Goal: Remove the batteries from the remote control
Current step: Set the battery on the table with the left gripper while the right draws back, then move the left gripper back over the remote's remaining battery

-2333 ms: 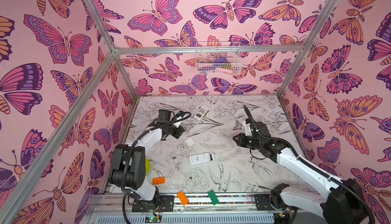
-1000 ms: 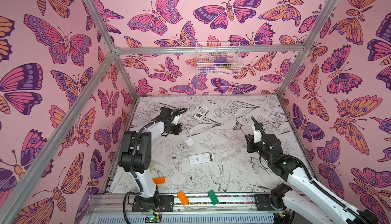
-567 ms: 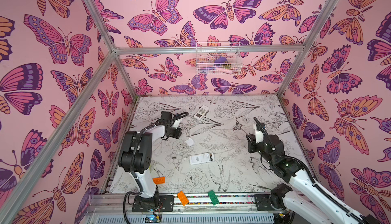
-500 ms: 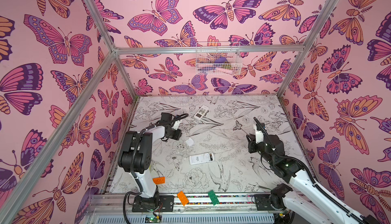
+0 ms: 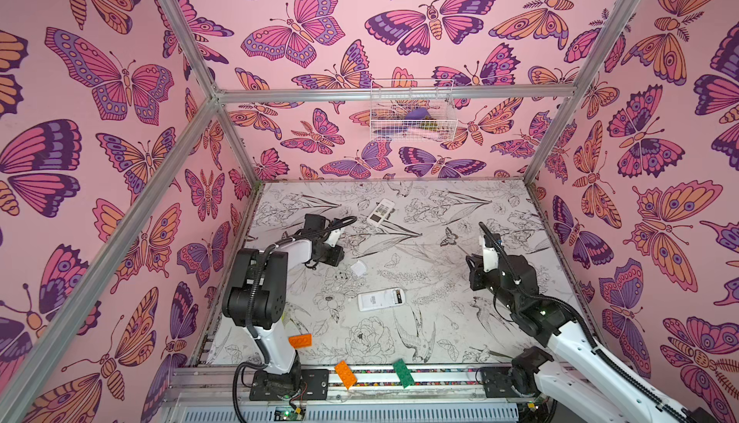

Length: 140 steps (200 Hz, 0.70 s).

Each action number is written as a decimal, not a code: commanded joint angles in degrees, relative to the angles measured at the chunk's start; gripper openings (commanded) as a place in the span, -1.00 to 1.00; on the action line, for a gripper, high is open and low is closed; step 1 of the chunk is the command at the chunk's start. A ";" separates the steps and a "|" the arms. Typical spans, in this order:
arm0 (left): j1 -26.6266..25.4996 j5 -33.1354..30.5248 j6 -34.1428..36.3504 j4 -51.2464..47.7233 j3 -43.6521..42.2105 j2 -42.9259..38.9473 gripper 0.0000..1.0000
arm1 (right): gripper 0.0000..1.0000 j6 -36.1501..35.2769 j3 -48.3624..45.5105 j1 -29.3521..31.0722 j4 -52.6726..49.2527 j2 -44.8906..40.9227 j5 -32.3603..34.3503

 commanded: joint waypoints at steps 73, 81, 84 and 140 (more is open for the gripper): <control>-0.11 -0.97 0.11 -0.13 -2.42 -5.53 -0.14 | -1.00 3.01 2.64 -0.28 -3.55 0.71 -7.54; -0.12 -0.77 0.03 0.30 -2.71 -6.29 -0.10 | -1.00 3.57 2.21 -0.28 -3.05 0.62 -8.14; -0.14 -0.62 0.03 0.52 -2.80 -6.67 -0.07 | -1.00 3.81 2.16 -0.28 -3.01 0.63 -8.40; -0.05 -0.88 2.71 3.37 -5.27 -11.47 0.41 | -1.00 7.72 2.17 0.32 -3.75 0.13 -11.34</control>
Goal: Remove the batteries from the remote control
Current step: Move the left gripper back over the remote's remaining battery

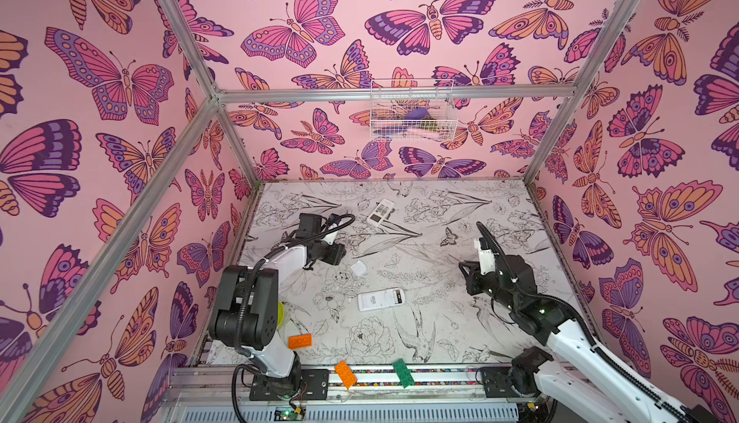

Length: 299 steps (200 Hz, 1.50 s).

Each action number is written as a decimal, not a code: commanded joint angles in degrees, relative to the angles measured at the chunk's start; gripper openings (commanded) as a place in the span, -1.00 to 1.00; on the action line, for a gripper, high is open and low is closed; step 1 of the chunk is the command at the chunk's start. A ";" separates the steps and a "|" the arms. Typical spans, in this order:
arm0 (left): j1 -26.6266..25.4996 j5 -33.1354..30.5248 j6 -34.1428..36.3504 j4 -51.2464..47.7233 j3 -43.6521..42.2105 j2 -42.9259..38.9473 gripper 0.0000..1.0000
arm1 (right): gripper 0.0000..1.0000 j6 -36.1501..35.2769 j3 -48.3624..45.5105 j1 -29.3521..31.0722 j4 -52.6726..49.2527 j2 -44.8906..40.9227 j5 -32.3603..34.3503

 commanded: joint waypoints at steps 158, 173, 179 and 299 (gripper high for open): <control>-13.51 11.31 22.33 -11.44 2.81 -6.93 0.99 | -1.00 0.22 -3.41 -0.04 3.32 -8.93 10.24; -16.25 10.83 23.12 -11.72 3.41 -6.31 0.99 | -1.00 -2.94 -3.07 -0.13 0.97 -10.69 11.12; -17.23 10.71 23.05 -12.04 3.75 -6.15 0.99 | -1.00 -4.05 -2.99 -0.21 0.06 -11.50 11.73; -33.27 0.80 27.72 -12.18 4.74 3.04 0.99 | -1.00 -5.91 -6.61 -0.74 -5.80 -22.28 15.51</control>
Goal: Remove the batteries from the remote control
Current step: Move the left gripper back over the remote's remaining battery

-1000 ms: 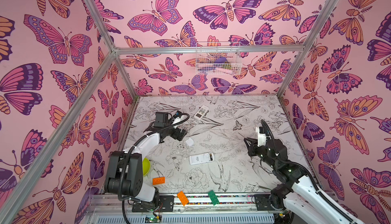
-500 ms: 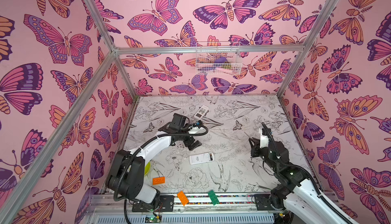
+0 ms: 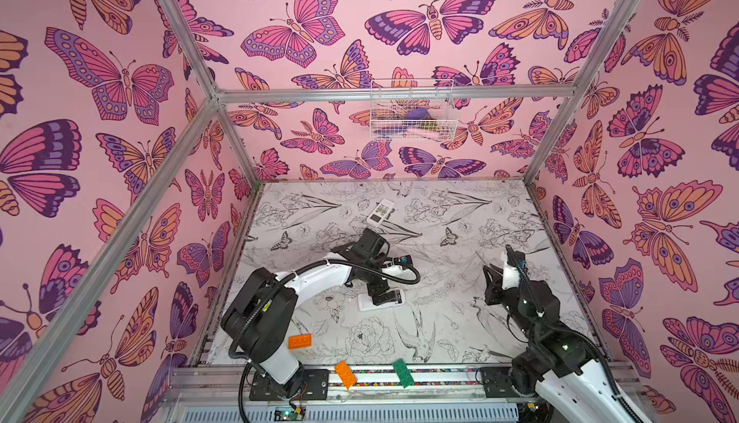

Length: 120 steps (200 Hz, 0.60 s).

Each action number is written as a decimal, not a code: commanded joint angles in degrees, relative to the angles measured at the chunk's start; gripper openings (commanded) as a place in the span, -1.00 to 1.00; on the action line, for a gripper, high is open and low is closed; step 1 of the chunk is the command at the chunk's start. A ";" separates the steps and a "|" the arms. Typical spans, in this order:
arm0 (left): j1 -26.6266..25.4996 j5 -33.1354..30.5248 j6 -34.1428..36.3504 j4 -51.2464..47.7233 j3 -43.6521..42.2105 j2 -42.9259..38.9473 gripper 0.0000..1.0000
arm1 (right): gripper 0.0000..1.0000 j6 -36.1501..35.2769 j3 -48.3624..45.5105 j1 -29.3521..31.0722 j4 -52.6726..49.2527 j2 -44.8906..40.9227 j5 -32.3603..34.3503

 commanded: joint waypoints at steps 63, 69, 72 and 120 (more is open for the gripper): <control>-6.39 -14.19 3.04 3.76 0.40 7.04 0.99 | -1.00 -0.71 -0.33 -0.22 1.32 0.60 -0.52; -6.44 -15.20 2.66 4.24 0.52 7.12 0.99 | -1.00 -0.82 -0.36 -0.25 1.62 0.86 -0.68; -6.44 -15.80 2.49 4.31 0.58 7.22 0.99 | -1.00 -0.82 -0.24 -0.28 1.52 0.99 -0.72; -5.50 -22.68 0.77 8.53 1.92 8.85 0.99 | -1.00 -0.76 -0.24 -0.32 1.59 1.31 -0.91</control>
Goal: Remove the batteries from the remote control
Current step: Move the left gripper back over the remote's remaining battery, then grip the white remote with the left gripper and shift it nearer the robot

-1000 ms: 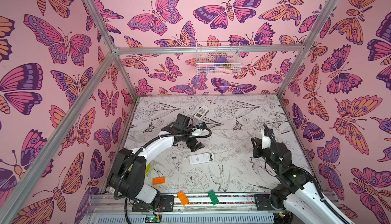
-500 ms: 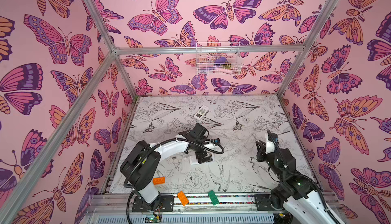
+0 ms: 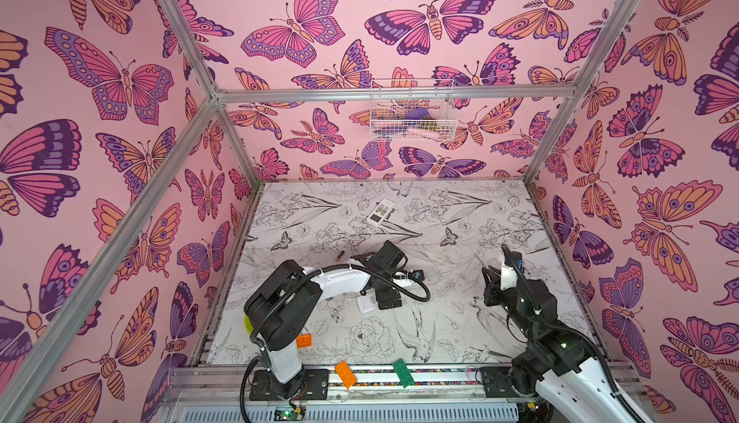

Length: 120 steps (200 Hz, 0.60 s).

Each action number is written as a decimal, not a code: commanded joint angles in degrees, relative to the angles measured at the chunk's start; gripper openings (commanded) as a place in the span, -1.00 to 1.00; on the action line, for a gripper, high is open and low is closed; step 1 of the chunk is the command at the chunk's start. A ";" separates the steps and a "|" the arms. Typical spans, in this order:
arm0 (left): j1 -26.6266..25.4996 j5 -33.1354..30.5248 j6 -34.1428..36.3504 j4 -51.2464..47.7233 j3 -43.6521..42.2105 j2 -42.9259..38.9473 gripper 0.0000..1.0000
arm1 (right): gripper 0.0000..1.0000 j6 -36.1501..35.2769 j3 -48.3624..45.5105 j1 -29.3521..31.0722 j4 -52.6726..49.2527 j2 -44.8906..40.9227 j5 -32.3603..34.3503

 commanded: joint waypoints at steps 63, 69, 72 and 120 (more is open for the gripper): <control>2.11 -6.68 -1.36 1.70 2.23 2.76 0.99 | -1.00 -0.95 0.64 -0.33 0.61 1.54 -0.64; 2.60 -6.49 -1.50 1.73 2.25 2.70 0.99 | -1.00 -0.94 0.44 -0.33 0.72 1.65 -0.52; 2.80 -6.32 -1.60 1.76 2.22 2.65 0.99 | -1.00 -0.88 0.31 -0.26 0.98 1.67 -0.60; 5.89 -5.71 -1.97 0.92 2.73 2.13 0.99 | -1.00 -1.47 0.98 -0.33 0.94 3.12 -1.31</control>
